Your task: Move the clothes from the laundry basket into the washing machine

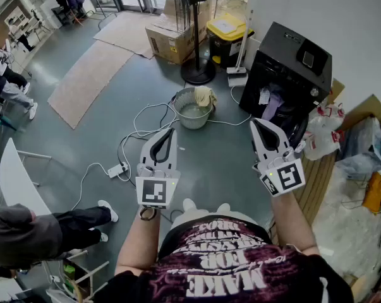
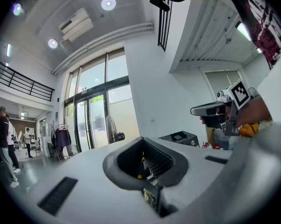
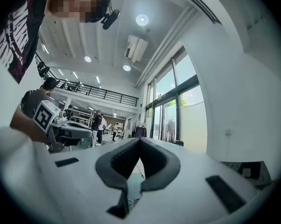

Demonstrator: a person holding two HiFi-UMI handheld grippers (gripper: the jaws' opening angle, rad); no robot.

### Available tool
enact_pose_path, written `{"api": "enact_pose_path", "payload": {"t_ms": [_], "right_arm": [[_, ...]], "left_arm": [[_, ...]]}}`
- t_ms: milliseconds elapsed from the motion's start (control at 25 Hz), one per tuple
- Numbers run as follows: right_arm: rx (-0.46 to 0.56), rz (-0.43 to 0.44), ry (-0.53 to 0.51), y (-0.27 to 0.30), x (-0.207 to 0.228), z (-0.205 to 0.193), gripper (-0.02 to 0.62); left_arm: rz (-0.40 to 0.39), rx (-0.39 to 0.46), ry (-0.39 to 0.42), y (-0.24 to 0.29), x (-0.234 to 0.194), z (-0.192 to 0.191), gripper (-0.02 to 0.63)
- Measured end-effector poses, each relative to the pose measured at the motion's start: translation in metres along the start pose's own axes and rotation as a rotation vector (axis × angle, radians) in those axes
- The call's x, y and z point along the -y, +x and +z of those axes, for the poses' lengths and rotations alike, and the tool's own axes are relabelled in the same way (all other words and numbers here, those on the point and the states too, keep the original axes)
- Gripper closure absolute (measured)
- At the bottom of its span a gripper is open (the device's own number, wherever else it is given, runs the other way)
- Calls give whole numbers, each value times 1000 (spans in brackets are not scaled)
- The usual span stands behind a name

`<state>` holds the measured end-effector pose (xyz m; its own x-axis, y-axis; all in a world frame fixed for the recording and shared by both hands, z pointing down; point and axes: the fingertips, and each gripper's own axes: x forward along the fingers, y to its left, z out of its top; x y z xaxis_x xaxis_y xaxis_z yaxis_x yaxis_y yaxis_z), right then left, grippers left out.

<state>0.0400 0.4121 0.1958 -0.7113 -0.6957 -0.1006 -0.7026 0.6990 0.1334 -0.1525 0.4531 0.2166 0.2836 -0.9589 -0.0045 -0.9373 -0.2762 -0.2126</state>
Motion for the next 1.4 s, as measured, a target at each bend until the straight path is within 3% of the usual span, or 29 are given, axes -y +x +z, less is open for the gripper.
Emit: {"api": "enact_pose_path", "payload": {"t_ms": [360,920,1120,1400], "right_arm": [[3,66,22,-15,0,-6,591],[17,102,-6,-44,16,6,591],[16,128,-29,-55,14,7,591],[-11,117,11,-63,15,-9,591]], "left_arm": [[13,13,-61,4,19,9,601],[53,14,-61,2,60,20,601],[29,49,-59,-3,72,26,601],[17,-14,-19,-7,81,12,601]]}}
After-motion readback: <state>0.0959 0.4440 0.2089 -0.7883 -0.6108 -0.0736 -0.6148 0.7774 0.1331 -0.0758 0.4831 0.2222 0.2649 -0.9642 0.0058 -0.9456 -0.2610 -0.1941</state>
